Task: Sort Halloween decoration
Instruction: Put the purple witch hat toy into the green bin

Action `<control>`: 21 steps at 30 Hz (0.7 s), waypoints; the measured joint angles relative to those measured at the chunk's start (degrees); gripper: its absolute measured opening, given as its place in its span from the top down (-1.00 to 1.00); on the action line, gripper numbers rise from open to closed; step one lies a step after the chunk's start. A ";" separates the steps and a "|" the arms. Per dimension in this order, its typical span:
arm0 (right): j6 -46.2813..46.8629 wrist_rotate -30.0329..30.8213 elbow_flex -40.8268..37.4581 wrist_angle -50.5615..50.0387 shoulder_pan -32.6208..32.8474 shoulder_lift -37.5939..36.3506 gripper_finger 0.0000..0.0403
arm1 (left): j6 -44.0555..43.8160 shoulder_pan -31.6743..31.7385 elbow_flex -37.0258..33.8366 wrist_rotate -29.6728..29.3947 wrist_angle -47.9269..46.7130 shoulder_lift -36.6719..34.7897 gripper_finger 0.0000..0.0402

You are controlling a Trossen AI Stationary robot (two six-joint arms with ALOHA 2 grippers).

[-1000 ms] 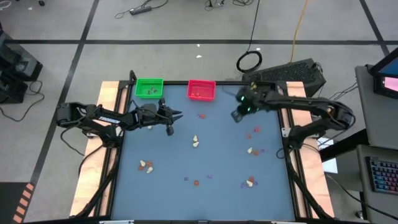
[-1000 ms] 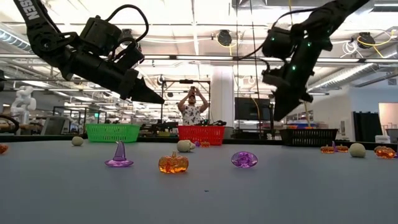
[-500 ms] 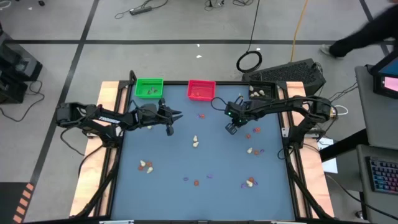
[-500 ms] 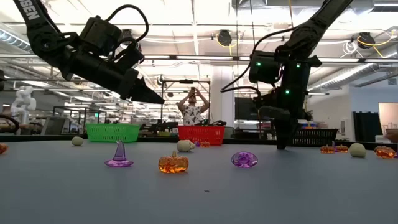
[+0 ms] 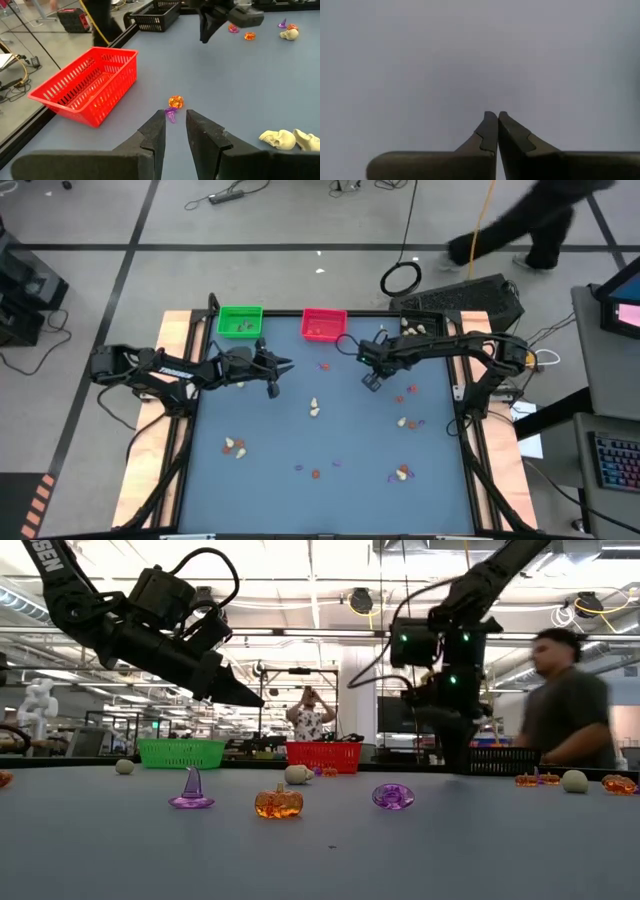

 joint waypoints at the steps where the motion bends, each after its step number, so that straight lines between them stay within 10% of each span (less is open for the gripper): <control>1: -0.14 -0.07 1.09 -1.20 0.45 -0.01 0.98 | 0.00 0.02 0.00 0.00 0.00 0.00 0.58; 21: 24.39 -11.25 10.09 -29.86 11.47 -0.11 0.69 | -0.31 0.01 0.00 0.02 -0.22 0.00 0.58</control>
